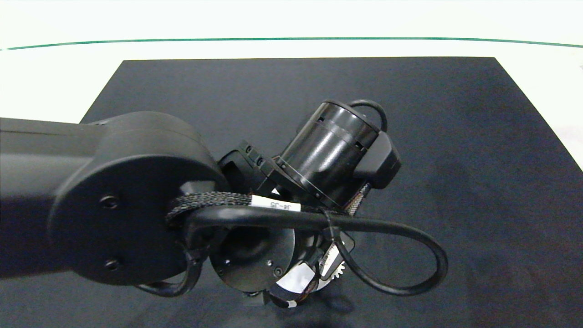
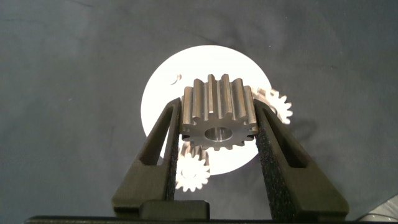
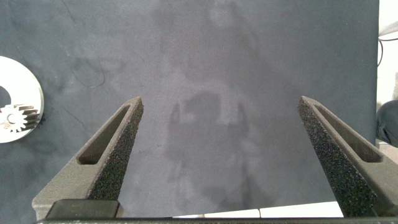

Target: Install three planetary gears onto the carrier pins

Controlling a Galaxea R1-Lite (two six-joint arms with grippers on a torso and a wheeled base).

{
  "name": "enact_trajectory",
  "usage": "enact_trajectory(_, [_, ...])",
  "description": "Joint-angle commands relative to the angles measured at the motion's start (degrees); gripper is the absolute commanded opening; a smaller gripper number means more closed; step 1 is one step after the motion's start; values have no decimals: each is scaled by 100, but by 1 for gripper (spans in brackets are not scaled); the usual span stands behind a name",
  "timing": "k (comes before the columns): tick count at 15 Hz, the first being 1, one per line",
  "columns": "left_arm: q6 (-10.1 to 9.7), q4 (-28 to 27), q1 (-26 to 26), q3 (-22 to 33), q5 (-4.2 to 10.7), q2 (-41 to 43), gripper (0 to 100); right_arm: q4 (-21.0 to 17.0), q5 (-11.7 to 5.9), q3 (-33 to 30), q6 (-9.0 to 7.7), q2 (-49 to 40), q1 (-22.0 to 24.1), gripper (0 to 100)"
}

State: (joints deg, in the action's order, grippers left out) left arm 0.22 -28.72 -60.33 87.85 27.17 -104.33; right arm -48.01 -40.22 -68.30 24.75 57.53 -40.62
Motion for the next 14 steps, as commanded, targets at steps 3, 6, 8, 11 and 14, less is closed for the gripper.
enact_trajectory(3, [92, -19, 197, 40, 16, -237, 22, -25, -13, 63, 13, -57, -7, 100])
enact_trajectory(6, [286, -11, 382, 57, 16, -264, 22, -25, -4, 98, 13, -57, -16, 100])
enact_trajectory(8, [303, -2, 461, 75, 25, -325, 22, -25, -4, 89, 13, -57, -16, 100])
enact_trajectory(11, [330, 7, 540, 172, 25, -395, 22, -25, -4, 98, 13, -66, -16, 100])
enact_trajectory(14, [400, -2, 601, 444, 25, -545, 22, -25, -4, 98, 13, -66, -16, 100])
